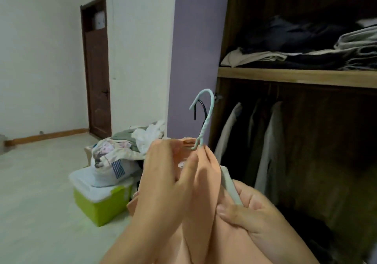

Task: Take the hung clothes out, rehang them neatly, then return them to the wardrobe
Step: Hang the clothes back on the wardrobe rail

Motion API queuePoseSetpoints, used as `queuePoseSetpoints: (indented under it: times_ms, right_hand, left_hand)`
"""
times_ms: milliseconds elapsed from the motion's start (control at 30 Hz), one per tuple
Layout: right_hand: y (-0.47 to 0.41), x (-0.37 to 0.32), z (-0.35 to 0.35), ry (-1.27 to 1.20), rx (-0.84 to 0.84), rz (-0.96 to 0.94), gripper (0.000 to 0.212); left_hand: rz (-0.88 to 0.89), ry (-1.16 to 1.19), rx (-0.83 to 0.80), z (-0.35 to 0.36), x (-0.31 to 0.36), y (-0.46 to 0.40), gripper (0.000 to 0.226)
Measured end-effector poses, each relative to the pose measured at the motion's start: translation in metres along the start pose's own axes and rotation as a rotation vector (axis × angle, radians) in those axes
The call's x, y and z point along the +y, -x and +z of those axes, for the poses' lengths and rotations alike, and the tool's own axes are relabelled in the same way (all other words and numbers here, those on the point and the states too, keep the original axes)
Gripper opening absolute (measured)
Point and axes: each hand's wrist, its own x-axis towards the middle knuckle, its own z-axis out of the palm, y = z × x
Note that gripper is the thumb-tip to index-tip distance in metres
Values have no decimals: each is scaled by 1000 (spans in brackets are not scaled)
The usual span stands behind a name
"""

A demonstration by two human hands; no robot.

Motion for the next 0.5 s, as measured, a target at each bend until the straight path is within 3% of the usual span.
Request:
queuePoseSetpoints:
  times_ms: [67,167,233,333,500]
  right_hand:
    - [8,-4,-17,-20,46,11,35]
    - [18,-8,-46,22,94,25,58]
    - [18,-9,-62,91,178,40,53]
    - [10,0,-84,234,346,62,37]
    - [-21,9,-107,328,558,78,47]
  left_hand:
    - [-49,13,-118,28,3,11,13]
    - [-185,53,-363,70,6,22,43]
    - [-294,128,-498,93,9,18,50]
    - [-400,304,-609,124,6,4,48]
    - [-448,423,-750,171,-9,-26,42]
